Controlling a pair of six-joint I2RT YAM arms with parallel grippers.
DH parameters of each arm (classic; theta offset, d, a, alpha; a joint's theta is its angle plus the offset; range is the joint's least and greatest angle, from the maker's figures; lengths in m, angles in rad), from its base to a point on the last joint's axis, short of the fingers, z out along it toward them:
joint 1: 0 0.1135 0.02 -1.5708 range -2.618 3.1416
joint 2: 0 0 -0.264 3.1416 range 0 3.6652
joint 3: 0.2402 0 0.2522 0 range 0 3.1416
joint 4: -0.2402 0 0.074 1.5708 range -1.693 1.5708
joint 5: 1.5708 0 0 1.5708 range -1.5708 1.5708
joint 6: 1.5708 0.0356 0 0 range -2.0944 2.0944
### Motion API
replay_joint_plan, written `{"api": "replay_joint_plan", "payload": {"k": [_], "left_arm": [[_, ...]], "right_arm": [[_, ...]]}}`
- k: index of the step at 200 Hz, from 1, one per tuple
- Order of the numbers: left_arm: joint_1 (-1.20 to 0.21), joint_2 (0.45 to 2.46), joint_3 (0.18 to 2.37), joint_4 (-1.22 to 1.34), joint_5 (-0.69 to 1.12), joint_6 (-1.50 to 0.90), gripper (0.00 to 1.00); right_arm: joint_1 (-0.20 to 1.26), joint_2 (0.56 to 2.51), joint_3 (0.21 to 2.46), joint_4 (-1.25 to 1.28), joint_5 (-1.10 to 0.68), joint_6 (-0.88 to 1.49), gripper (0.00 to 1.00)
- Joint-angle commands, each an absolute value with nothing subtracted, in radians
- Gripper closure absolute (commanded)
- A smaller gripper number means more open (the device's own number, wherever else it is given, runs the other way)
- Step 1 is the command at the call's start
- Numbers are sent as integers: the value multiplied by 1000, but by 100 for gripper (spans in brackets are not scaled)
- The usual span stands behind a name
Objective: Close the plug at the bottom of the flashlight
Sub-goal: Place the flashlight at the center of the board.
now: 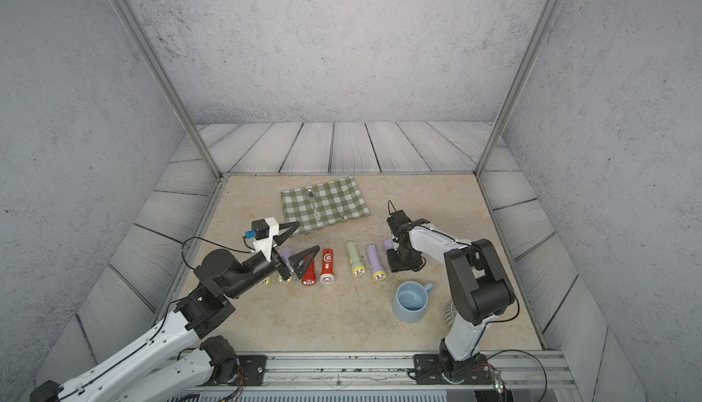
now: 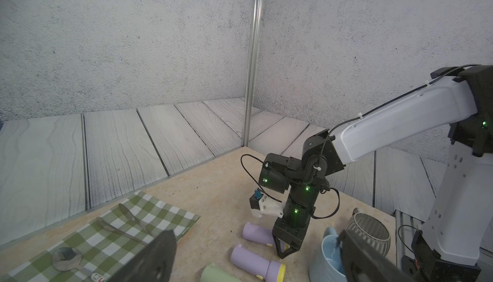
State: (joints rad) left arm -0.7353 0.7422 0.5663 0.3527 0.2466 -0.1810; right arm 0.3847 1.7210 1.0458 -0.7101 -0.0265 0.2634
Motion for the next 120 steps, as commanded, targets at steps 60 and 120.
{"api": "replay_joint_plan", "payload": {"k": [60, 120], "left_arm": [[-731, 737, 555, 376, 233, -184, 2], [-730, 731, 555, 372, 225, -186, 2]], "right_arm": [[376, 1744, 1039, -718, -63, 284, 39], [376, 1722, 1025, -715, -61, 289, 32]]}}
